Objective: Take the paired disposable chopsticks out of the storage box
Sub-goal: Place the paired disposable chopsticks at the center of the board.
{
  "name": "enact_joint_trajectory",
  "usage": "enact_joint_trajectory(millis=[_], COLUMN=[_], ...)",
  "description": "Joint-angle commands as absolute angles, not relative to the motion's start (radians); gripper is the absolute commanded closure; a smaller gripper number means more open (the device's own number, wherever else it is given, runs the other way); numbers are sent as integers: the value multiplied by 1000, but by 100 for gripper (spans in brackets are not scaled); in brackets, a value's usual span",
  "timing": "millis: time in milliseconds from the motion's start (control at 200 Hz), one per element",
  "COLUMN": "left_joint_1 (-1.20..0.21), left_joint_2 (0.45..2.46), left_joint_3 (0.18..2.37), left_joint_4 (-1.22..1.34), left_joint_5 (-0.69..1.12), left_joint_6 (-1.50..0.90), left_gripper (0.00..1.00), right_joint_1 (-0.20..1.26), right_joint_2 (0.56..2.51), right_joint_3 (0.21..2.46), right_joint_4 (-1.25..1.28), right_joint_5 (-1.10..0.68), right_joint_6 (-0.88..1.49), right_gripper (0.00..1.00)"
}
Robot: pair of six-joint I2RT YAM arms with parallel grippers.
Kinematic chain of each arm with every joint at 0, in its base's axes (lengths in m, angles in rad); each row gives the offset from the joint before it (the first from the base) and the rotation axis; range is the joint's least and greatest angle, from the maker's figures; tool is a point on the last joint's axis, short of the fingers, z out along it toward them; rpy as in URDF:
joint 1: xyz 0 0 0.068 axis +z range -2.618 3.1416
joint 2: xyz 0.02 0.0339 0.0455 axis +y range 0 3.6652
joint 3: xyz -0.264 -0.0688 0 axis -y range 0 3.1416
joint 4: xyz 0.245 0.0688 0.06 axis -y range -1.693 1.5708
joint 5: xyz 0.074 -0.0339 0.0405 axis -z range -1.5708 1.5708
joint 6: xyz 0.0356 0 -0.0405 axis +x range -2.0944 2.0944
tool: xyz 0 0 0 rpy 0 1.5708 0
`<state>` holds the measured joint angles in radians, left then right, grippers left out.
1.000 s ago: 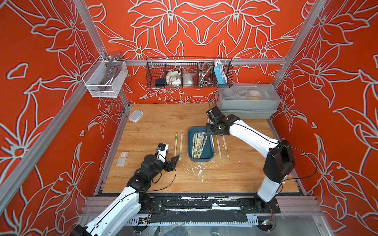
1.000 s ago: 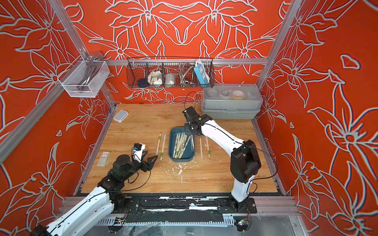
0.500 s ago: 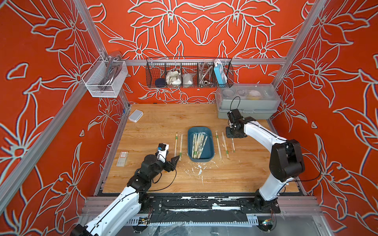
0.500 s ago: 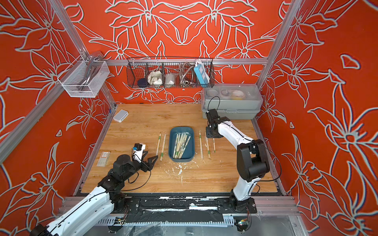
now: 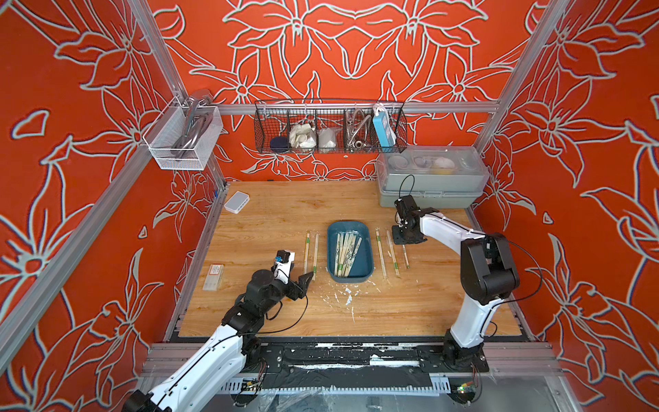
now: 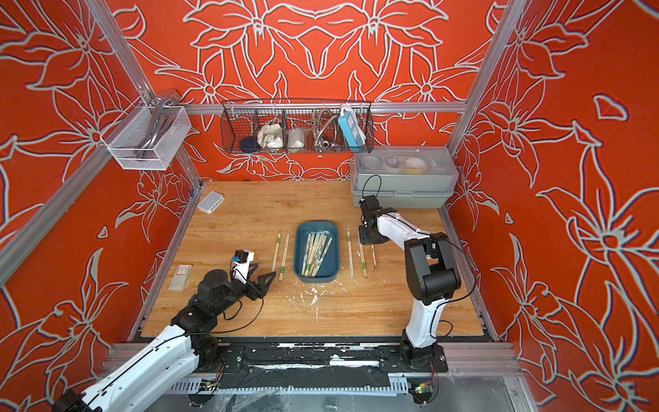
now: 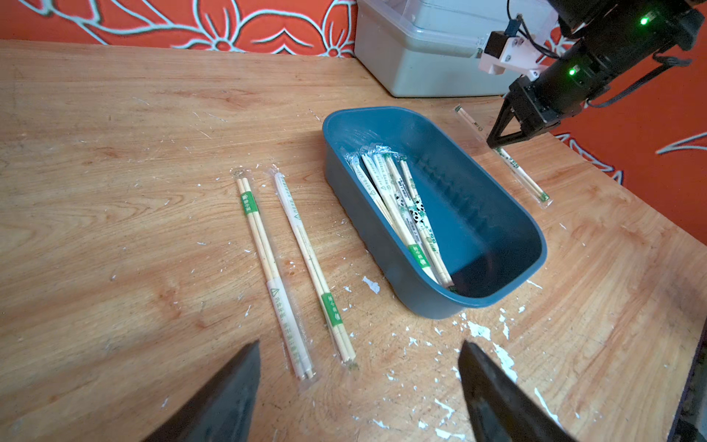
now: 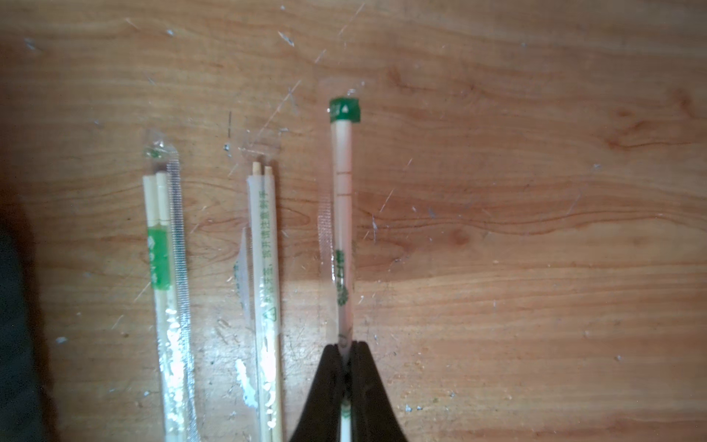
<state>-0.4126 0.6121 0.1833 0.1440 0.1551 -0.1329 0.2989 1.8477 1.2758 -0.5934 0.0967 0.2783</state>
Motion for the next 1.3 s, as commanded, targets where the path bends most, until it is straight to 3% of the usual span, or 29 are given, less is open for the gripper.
enact_joint_trajectory(millis=[0, 485, 856, 901, 1031, 1186, 1291], left_joint_1=[-419, -419, -419, -419, -419, -444, -559], left_joint_2=[614, 612, 611, 608, 606, 670, 826], left_joint_3=[219, 220, 222, 222, 230, 361, 534], left_joint_4=[168, 163, 155, 153, 141, 35, -78], left_joint_5=[155, 150, 140, 136, 120, 54, -68], left_joint_6=[-123, -121, -123, -124, -148, -247, -240], left_gripper=[19, 19, 18, 13, 10, 17, 24], right_joint_1=[289, 279, 279, 279, 280, 286, 303], right_joint_2=[1877, 1913, 1882, 1866, 1790, 1646, 1514], right_joint_3=[1262, 1236, 1230, 1230, 1235, 1194, 1093], right_joint_4=[-584, -572, -577, -585, -620, -629, -549], right_joint_5=[102, 131, 126, 123, 111, 72, 14], right_joint_6=[280, 304, 304, 305, 305, 315, 312], right_gripper=[91, 87, 73, 72, 60, 48, 45])
